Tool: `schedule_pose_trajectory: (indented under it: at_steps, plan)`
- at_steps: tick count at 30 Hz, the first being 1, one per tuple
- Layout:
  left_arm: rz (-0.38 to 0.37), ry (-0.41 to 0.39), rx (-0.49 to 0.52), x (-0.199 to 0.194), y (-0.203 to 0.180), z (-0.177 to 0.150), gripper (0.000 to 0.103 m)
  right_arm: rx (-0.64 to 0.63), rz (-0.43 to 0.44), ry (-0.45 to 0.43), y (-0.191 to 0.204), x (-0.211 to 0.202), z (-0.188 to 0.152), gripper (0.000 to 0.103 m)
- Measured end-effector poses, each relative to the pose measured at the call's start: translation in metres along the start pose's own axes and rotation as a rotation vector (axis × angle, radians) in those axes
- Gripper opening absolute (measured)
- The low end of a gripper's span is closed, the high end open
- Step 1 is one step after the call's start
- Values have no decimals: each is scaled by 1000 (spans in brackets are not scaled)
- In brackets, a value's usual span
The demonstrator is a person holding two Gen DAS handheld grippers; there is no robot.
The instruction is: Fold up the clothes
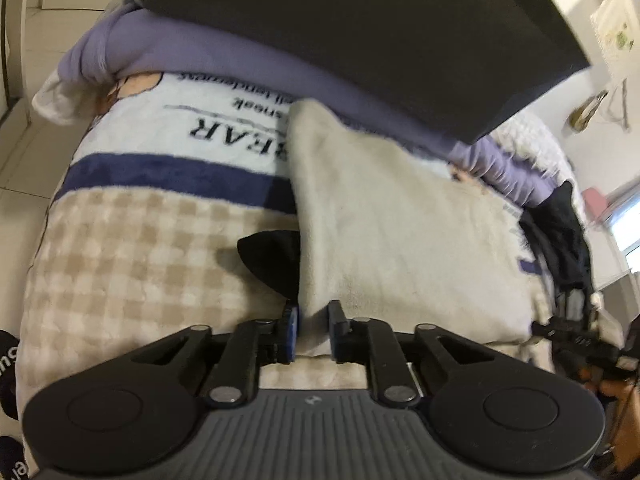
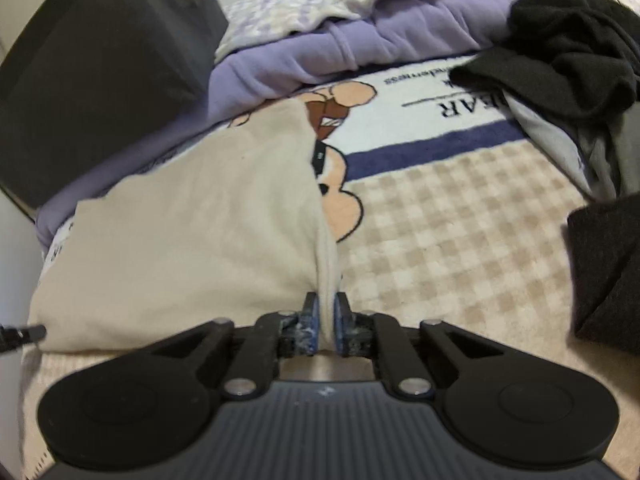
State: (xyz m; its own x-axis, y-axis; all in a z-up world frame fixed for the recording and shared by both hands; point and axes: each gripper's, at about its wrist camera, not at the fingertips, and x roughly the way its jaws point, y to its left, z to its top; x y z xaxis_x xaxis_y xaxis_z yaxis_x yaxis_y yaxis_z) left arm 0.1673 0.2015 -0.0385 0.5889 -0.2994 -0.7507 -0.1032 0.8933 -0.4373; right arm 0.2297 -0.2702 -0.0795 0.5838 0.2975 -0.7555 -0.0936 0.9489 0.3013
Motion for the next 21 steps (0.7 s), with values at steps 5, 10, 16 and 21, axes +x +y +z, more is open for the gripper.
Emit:
schedule_pose_trajectory:
  at_steps: [5, 10, 16, 21]
  plan:
    - [87, -62, 75, -7, -10, 15, 43, -18, 8, 8, 2, -2, 5, 14]
    - [116, -14, 120, 13, -14, 22, 49, -14, 8, 12, 2, 0, 3, 15]
    - [-49, 41, -7, 28, -2, 25, 31, -18, 4, 18, 2, 1, 2, 15]
    - [-238, 10, -195, 20, 19, 24, 26, -12, 5, 13, 2, 2, 3, 15]
